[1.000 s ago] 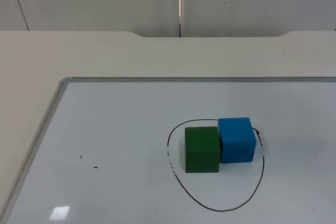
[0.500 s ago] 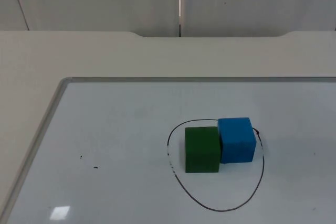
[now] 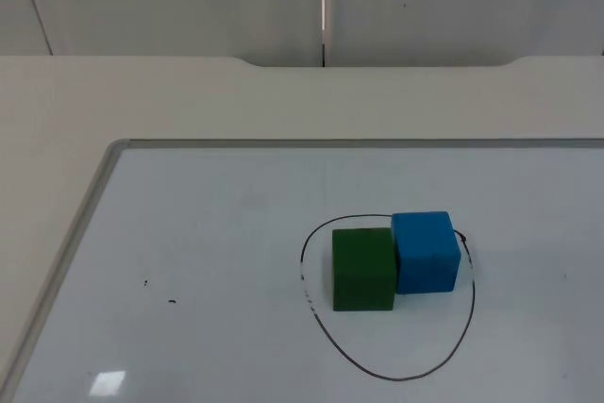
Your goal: Push the two cubes into the marked area.
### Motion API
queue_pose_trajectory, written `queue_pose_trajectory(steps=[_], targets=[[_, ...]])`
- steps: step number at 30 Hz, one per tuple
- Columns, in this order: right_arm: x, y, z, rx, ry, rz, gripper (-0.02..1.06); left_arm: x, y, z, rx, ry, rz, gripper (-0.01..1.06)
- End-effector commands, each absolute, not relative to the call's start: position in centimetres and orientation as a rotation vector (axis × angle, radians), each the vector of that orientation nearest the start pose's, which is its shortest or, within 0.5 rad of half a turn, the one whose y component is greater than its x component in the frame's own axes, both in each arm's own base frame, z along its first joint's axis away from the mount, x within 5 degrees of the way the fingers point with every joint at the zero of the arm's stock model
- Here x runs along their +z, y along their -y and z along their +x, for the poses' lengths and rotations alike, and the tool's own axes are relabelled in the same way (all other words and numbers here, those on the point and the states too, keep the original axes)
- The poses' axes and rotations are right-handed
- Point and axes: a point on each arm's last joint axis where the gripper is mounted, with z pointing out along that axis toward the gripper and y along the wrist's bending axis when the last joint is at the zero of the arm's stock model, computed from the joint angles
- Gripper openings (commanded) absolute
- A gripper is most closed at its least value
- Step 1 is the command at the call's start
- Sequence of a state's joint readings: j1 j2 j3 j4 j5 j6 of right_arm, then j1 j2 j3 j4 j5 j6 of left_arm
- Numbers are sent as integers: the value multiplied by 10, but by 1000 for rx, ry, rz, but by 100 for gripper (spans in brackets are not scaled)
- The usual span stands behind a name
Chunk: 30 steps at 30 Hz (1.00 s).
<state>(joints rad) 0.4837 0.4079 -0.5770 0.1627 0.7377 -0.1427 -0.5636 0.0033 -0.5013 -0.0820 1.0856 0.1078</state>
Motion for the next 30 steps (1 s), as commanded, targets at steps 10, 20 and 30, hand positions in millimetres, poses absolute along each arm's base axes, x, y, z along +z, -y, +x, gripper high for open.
queue_pose_trajectory(steps=[10,20,30], targets=[[302,-20,13,376,-1919,-657,0,275,2,-8,-380,-1963,694,0],[293,-4,-14,344,-1871,-654,0,275,2,-8,-380,-1963,694,0],[280,4,-6,270,-1988,-530,0,275,2,-8,-376,-1963,694,0]])
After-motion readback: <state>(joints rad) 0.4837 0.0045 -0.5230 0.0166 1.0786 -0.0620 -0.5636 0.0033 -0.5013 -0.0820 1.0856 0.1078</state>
